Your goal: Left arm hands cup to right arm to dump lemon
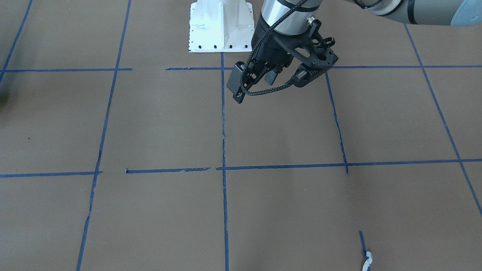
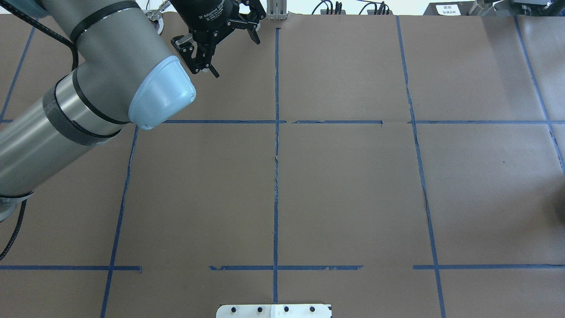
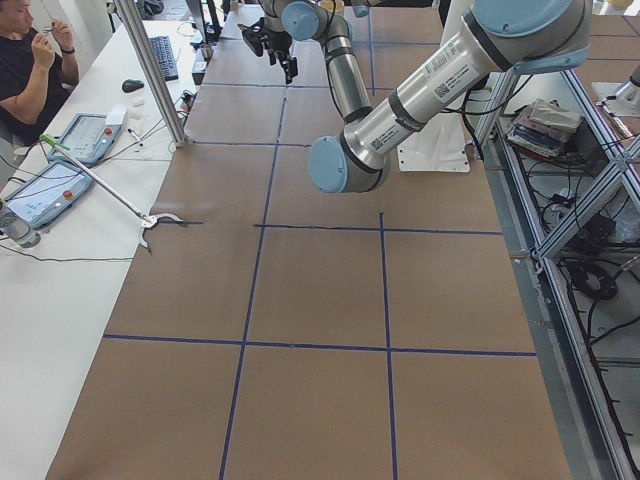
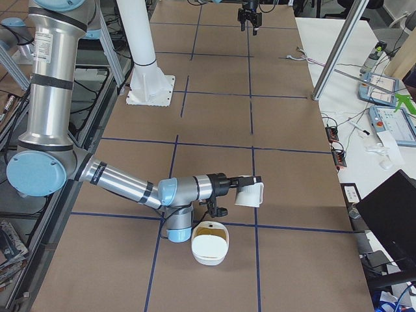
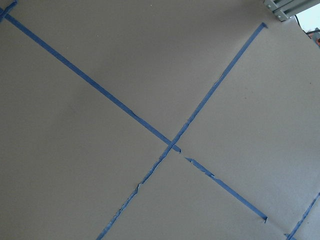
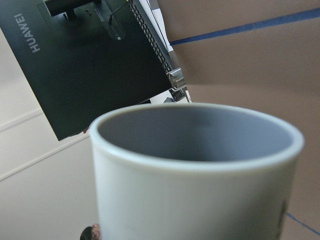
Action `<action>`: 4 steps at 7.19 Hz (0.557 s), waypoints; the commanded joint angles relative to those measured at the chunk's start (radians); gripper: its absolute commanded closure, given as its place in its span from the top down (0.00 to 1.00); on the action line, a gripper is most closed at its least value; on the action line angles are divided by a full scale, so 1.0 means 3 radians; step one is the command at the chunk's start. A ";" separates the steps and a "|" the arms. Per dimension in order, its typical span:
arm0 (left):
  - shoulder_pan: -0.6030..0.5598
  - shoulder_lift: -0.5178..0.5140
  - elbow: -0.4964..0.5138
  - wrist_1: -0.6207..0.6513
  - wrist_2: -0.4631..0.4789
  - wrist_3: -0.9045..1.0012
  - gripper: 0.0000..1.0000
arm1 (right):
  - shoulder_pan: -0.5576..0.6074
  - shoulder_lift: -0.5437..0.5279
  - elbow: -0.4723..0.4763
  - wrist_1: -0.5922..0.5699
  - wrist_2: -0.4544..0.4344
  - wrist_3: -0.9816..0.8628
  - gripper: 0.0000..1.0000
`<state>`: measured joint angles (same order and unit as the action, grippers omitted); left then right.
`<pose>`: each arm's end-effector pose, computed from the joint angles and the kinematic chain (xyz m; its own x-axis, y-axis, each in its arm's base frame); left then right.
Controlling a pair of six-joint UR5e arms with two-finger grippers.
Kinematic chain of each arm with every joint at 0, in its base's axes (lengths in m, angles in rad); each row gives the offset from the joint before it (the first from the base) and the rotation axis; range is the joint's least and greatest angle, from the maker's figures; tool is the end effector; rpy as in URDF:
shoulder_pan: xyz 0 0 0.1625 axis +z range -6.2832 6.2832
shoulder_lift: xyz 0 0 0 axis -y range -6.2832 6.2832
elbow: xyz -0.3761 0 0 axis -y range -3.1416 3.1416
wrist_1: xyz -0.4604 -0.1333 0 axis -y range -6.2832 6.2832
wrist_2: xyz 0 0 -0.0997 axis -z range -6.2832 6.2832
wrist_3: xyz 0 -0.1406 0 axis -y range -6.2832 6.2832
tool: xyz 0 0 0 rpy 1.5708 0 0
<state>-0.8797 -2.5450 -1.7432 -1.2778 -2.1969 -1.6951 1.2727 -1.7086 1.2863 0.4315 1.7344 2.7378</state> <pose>0.3764 -0.5349 -0.0461 0.3732 -0.6088 -0.7001 0.3922 0.7874 -0.4756 -0.0431 -0.5162 0.6228 -0.8244 0.4062 0.3943 -0.3493 0.1831 -0.9189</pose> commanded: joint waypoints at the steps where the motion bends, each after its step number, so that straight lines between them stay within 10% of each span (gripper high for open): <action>1: 0.0002 -0.0005 0.0002 -0.0005 0.0031 0.0000 1.00 | -0.0151 0.0238 0.0420 -0.0892 0.0022 -0.0620 0.07; 4: 0.0008 -0.0111 0.0078 -0.0081 0.0108 0.0071 1.00 | -0.0478 0.0667 0.0922 -0.2105 -0.0150 -0.1861 0.10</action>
<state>-0.8780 -2.5591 -1.7370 -1.2896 -2.1705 -1.6844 1.1713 -1.5741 1.5137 -0.0560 1.7201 2.3323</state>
